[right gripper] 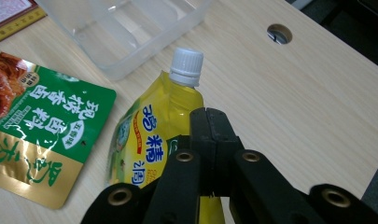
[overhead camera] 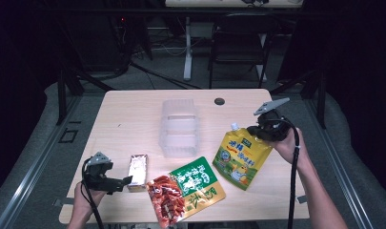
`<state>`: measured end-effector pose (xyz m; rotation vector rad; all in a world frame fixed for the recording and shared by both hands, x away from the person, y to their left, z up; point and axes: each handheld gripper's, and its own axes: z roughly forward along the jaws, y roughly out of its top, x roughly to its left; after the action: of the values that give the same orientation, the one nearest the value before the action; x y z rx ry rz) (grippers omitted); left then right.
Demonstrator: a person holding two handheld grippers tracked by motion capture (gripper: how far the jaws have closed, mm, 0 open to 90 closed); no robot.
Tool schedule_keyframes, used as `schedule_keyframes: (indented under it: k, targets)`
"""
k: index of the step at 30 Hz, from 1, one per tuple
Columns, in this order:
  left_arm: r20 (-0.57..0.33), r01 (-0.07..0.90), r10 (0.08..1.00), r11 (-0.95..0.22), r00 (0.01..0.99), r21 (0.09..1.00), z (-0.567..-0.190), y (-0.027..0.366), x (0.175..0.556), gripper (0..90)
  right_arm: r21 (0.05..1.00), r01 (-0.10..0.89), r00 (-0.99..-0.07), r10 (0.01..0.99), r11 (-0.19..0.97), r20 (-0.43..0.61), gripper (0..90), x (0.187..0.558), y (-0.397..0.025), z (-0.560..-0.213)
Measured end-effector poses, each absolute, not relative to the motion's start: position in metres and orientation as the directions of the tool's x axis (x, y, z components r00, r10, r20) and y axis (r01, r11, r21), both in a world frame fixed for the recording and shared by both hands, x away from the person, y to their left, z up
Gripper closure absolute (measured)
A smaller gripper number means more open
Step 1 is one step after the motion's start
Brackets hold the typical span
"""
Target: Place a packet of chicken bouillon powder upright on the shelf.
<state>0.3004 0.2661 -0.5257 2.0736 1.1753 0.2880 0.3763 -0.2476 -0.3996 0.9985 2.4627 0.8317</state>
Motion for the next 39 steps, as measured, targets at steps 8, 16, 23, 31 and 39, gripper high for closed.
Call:
schedule_keyframes:
  k: [8,16,23,31,39]
  targets:
    - [-0.15,0.652,0.813,-0.324,0.562,0.685,-0.526,0.267,0.3,0.7,0.629,0.463,-0.725,0.675,0.624,-0.136,90.0,0.371,-0.229,-0.389]
    - [-0.163,0.654,0.803,-0.328,0.573,0.681,-0.527,0.266,0.301,0.6,0.648,0.462,-0.761,0.645,0.606,-0.061,90.0,0.368,-0.234,-0.387]
    - [-0.167,0.648,0.794,-0.334,0.585,0.685,-0.526,0.266,0.301,0.3,0.646,0.46,-0.777,0.628,0.608,-0.037,89.9,0.367,-0.233,-0.387]
    - [-0.173,0.644,0.788,-0.332,0.591,0.689,-0.526,0.265,0.301,0.2,0.645,0.469,-0.793,0.609,0.603,0.008,88.3,0.368,-0.233,-0.387]
    - [-0.168,0.637,0.78,-0.344,0.603,0.69,-0.525,0.263,0.3,0.2,0.595,0.469,-0.8,0.599,0.653,-0.027,86.6,0.368,-0.225,-0.392]
